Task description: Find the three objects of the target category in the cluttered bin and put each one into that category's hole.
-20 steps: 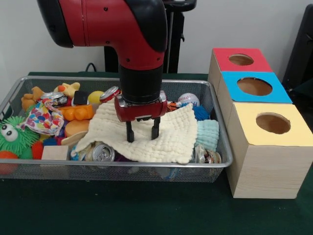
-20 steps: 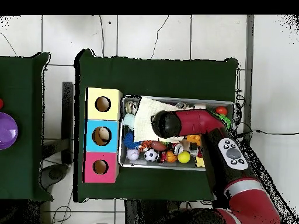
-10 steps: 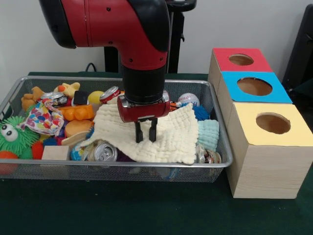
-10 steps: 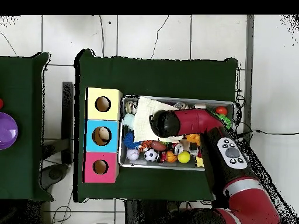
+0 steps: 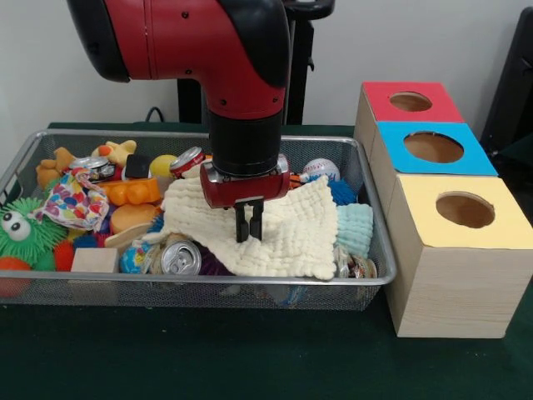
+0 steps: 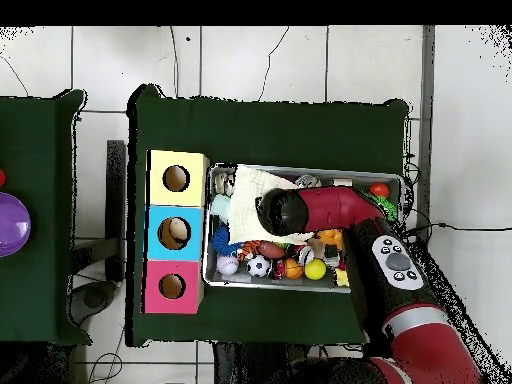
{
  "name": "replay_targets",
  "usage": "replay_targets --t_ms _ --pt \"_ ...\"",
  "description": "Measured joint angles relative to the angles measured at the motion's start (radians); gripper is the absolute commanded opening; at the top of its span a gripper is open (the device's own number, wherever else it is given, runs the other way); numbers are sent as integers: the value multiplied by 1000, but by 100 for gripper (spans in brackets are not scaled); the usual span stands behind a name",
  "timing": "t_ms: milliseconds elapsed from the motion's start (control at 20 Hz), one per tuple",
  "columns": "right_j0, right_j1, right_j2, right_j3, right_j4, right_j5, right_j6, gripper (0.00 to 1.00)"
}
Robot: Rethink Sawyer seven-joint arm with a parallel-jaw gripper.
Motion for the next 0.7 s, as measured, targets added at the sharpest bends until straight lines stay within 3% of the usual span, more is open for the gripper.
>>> replay_targets --t_ms 400,700 --pt "-3 -43 4 23 3 26 0 0" --pt "-55 -184 54 103 45 181 0 0"
